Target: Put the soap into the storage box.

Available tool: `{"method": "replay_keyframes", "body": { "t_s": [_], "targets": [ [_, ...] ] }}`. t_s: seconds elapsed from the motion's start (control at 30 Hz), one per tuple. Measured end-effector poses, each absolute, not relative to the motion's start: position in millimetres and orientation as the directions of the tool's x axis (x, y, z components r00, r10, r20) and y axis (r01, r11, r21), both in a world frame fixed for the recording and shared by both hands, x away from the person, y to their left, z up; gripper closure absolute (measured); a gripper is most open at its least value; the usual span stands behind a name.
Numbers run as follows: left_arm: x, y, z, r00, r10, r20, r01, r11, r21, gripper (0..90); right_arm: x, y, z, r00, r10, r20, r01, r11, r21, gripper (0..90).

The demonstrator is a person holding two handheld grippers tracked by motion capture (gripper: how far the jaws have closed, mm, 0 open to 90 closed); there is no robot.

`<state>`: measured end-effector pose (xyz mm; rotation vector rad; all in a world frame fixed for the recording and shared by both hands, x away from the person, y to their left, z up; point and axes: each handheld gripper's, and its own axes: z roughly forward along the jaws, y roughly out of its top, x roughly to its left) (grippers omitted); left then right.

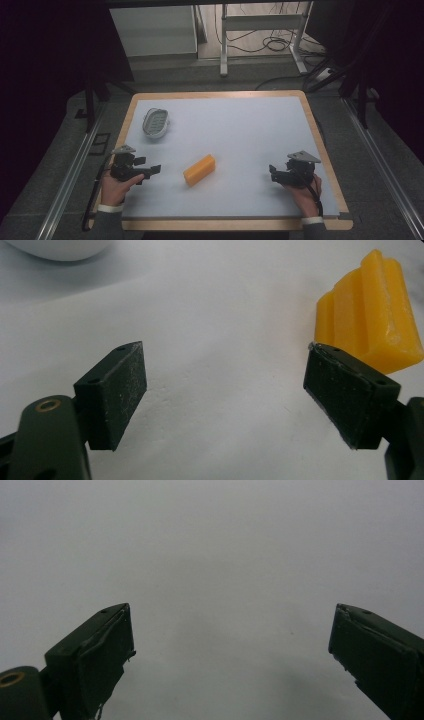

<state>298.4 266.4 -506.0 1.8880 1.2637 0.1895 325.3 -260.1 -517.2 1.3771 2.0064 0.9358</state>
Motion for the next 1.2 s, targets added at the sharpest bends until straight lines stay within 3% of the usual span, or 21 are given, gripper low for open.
{"method": "replay_keyframes", "body": {
  "t_s": [0.47,0.83,1.2],
  "targets": [
    [299.2,268.7,-503.4,0.441,0.852,-0.284,0.703,-0.131,0.699,16.6,319.9,-271.0,-511.4,-0.331,0.943,-0.025,0.559,0.217,0.800,6.2],
    [297.4,265.7,-500.5,0.464,0.851,-0.248,0.695,-0.175,0.698,19.3,319.7,-279.7,-510.2,-0.315,0.949,0.000,0.560,0.186,0.808,7.3],
    [288.4,260.3,-472.6,0.483,0.849,-0.214,0.687,-0.216,0.694,18.3,315.9,-286.7,-509.4,-0.314,0.949,0.009,0.553,0.175,0.814,7.4]
  ]
}}
